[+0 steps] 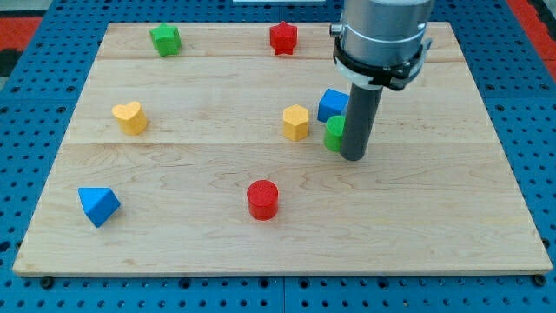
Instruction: Place the arm to the top right corner of the board
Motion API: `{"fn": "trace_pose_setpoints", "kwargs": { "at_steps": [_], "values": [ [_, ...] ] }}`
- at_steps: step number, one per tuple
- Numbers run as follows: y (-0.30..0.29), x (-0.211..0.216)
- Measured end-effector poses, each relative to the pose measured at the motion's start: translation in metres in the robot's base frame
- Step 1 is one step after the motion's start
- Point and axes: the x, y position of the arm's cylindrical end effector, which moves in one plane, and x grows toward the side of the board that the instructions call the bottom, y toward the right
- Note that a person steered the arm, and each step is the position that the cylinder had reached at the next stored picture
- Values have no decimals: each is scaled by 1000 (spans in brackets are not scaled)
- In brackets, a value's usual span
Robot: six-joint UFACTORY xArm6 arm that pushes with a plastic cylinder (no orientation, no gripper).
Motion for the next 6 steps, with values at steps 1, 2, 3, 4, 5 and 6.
{"fn": "trace_pose_setpoints", "kwargs": {
  "at_steps": [1, 2, 3, 4, 5, 6],
  "values": [
    [-3, -16],
    [9, -21],
    [76, -21],
    [133, -65],
    [142, -130],
    [139, -196]
  ]
}}
